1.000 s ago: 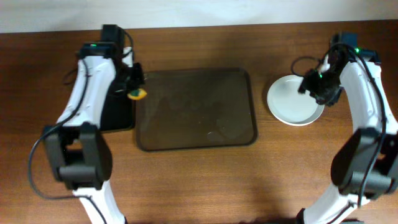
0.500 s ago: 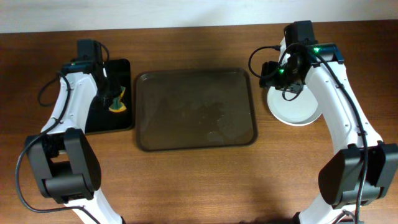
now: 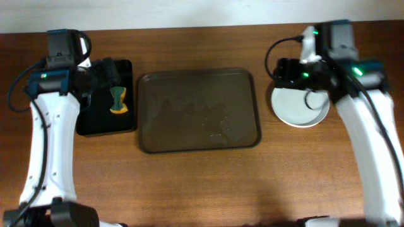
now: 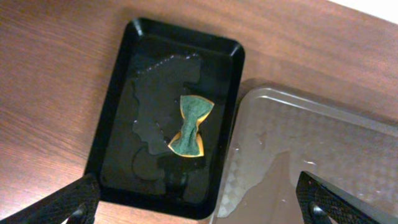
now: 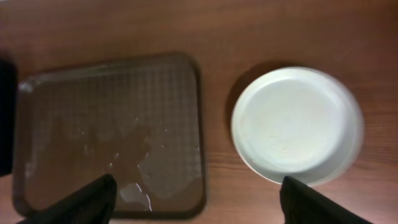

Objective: Clean dirty plates on tray and stack at the side

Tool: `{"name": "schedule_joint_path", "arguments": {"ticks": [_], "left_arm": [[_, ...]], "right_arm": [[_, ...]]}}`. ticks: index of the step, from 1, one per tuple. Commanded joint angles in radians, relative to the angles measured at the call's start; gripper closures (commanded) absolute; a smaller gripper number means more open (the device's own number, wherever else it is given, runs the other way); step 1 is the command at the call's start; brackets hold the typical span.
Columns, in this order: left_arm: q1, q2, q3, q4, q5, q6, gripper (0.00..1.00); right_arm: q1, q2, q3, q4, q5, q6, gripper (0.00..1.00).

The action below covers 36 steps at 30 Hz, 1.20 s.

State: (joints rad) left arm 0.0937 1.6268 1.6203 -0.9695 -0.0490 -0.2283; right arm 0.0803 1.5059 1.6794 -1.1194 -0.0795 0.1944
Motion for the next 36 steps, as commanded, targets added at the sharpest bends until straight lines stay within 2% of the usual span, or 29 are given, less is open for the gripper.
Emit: {"name": "schedule_joint_path", "arguments": {"ticks": [1,2,3,7,18,21,24,30,36], "left_arm": [[0.000,0.004,0.006,-0.009,0.008,-0.002,0.01],[0.000,0.004,0.006,-0.009,0.008,-0.002,0.01],[0.000,0.004,0.006,-0.009,0.008,-0.002,0.01],[0.000,0.003,0.006,-0.009,0.008,-0.002,0.01],[0.000,0.003,0.006,-0.009,0.008,-0.002,0.01],[0.000,0.003,0.006,-0.009,0.008,-0.002,0.01],[0.000,0.003,0.006,-0.009,0.008,-0.002,0.01],[0.000,0.003,0.006,-0.009,0.008,-0.002,0.01],[0.000,0.003,0.006,-0.009,0.008,-0.002,0.01]], "right_arm": [[0.005,-0.169,0.008,-0.031,0.070,-0.015,0.13],[0.005,-0.207,0.008,-0.039,0.069,-0.015,0.10],[0.005,-0.250,0.008,-0.045,0.069,-0.014,0.02],[0.005,-0.343,0.008,-0.045,0.062,-0.014,0.02],[0.004,-0.359,-0.011,-0.046,0.097,-0.050,0.02],[0.005,-0.458,-0.184,0.120,0.103,-0.079,0.02],[0.005,-0.663,-0.523,0.402,0.104,-0.079,0.02],[0.005,-1.098,-1.144,0.806,0.103,-0.079,0.02],[0.005,-1.397,-1.474,1.013,0.102,-0.079,0.02]]}}
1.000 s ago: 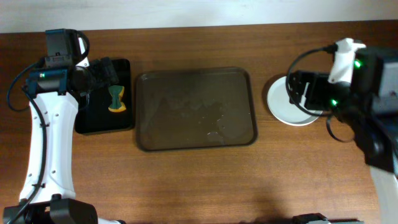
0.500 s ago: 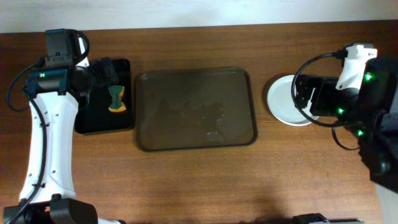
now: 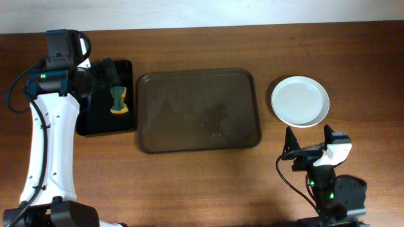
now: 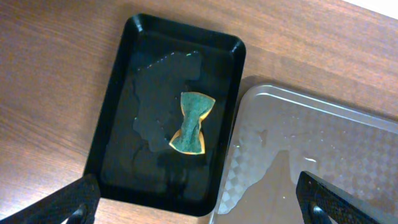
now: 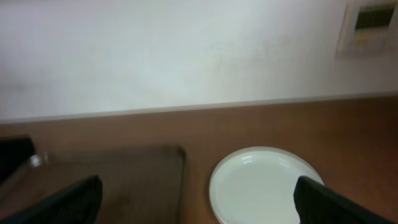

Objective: Clean dirty plates on tray and stack at the side

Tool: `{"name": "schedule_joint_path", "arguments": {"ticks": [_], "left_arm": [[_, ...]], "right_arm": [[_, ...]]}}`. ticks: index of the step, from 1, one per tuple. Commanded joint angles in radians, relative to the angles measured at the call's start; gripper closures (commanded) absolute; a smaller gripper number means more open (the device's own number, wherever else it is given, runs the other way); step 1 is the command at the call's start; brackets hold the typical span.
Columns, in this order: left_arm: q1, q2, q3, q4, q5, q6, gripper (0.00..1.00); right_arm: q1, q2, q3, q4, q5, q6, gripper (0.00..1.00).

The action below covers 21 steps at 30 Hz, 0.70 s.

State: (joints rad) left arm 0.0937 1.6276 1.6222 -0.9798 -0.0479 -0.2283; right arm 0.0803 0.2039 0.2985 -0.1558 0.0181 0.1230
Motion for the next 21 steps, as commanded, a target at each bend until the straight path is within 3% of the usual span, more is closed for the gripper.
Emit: {"name": "schedule_joint_path", "arguments": {"ticks": [1,9,21], "left_arm": [[0.000,0.003,0.004,0.001,0.007,-0.002,0.01],[0.000,0.003,0.004,0.001,0.007,-0.002,0.01],[0.000,0.003,0.004,0.001,0.007,-0.002,0.01]], "right_arm": [[0.005,-0.124,-0.125,0.074,0.000,-0.007,0.02],[0.007,-0.201,-0.293,0.139,-0.010,-0.007,0.02],[0.019,-0.200,-0.293,0.075,-0.009,-0.007,0.02]]}}
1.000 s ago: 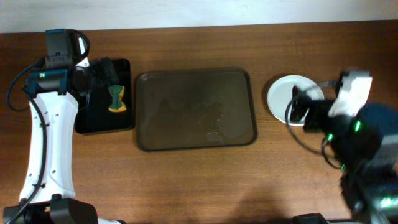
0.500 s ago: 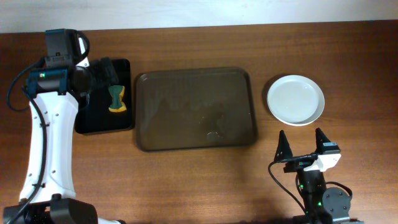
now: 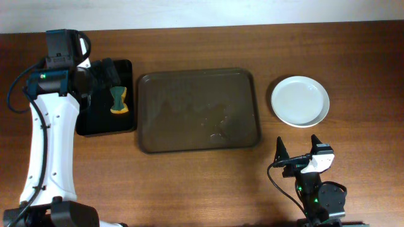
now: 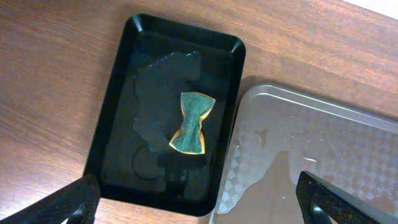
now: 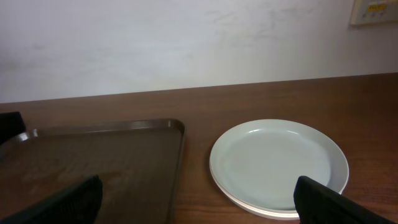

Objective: Clean dirty plates on tray and stack at the side

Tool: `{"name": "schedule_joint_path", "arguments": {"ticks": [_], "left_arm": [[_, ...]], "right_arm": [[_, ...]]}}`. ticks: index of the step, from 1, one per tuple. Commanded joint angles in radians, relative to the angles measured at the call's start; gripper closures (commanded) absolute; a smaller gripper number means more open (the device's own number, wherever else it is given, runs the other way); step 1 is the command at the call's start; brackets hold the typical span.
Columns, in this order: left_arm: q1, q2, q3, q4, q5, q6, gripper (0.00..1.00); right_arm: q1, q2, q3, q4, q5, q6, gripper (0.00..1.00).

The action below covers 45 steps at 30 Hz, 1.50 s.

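The brown serving tray [image 3: 146,142] lies mid-table, wet, with no plate on it. White plate [image 3: 300,101] rests on the table right of the tray; in the right wrist view the plate [image 5: 277,163] shows a second rim beneath it. My right gripper [image 3: 297,149] sits low at the table's front, open and empty, facing the plate. My left gripper [image 3: 108,74] hangs open above the black tray [image 4: 118,93], where a green-and-yellow sponge [image 4: 191,123] lies pinched like a bow in a film of water.
A puddle of water [image 3: 214,120] spreads over the brown tray's right half. A white wall runs along the table's far edge [image 5: 186,93]. Bare wood lies between tray and plate.
My right gripper has shifted slightly left and nearer the front edge, and its view has steadied on the plate. The left gripper, sponge, tray and plate are unmoved.
First my right gripper was open above the white plate at the right side, with the brown tray bare of plates. Then it was back at the table's front edge, where it rests now. My left gripper stayed open over the sponge tray throughout.
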State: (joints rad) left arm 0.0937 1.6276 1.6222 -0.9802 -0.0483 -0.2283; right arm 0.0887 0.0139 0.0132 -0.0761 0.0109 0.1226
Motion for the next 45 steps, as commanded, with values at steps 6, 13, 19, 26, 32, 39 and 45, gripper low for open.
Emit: {"name": "schedule_joint_path", "arguments": {"ticks": [6,13,19,26,32,39,45], "left_arm": [[0.005,-0.001,0.004,-0.014,-0.046,-0.002,0.01],[0.006,-0.321,-0.196,0.125,-0.058,-0.001,0.01],[0.008,-0.890,-0.852,0.558,-0.072,-0.002,0.01],[-0.008,-1.287,-1.311,0.819,-0.072,-0.002,0.01],[-0.029,-1.463,-1.486,0.895,-0.072,-0.002,0.01],[-0.028,-1.624,-1.611,0.909,-0.087,-0.001,0.01],[-0.027,-1.623,-1.612,0.908,-0.087,0.040,0.01]], "right_arm": [[0.011,-0.010,-0.008,-0.005,-0.002,-0.007,0.02],[0.011,-0.010,-0.008,-0.005,-0.002,-0.007,0.02],[0.011,-0.010,-0.008,-0.005,-0.002,-0.007,0.02],[0.011,-0.010,-0.008,-0.005,-0.002,-0.007,0.02],[0.011,-0.010,-0.008,-0.005,-0.002,-0.007,0.02],[0.011,-0.010,-0.008,-0.005,-0.002,-0.007,0.02],[0.011,-0.010,-0.008,-0.005,-0.002,-0.007,0.02]]}}
